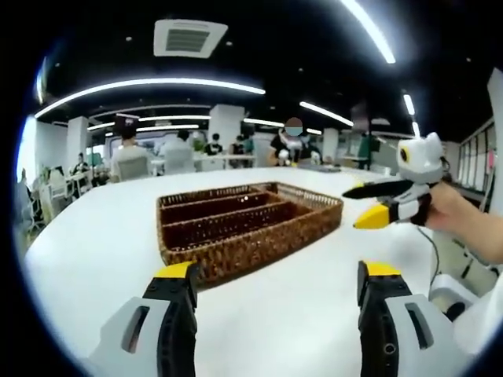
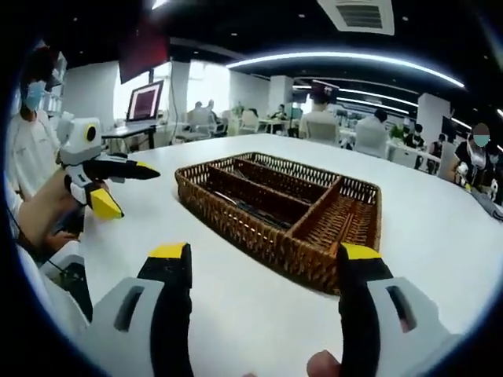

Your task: Arrange the knives, forks, and spoons in their matching storage slots by inserting each utensil handle-first until every utensil is classified and aligned in the correct compartment

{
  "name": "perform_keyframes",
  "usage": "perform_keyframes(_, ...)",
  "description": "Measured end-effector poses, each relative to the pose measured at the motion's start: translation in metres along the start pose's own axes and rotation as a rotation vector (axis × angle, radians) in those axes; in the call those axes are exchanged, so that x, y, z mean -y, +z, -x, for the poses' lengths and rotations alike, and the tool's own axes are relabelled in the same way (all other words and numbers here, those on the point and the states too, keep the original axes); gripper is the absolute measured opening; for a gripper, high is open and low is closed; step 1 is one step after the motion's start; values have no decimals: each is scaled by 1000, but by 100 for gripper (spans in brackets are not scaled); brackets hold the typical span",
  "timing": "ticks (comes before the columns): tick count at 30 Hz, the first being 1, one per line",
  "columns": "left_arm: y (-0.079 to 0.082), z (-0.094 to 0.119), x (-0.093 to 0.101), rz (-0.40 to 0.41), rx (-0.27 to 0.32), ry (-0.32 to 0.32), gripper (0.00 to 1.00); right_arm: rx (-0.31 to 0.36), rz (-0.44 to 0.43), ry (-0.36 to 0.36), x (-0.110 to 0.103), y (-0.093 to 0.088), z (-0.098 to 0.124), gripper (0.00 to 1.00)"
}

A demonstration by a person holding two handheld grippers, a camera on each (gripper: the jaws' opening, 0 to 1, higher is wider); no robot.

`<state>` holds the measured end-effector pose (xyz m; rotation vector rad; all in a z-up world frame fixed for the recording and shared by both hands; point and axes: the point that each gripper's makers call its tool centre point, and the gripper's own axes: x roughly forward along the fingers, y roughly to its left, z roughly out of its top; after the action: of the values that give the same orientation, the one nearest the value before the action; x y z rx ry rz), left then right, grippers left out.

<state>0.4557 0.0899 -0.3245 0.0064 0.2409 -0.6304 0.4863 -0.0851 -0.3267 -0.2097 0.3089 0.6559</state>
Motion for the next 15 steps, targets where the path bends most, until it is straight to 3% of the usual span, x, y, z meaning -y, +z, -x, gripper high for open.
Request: perform_keyframes(15, -1, 4, 2, 28, 6, 5, 87, -15, -58, 8, -21, -12, 20, 83)
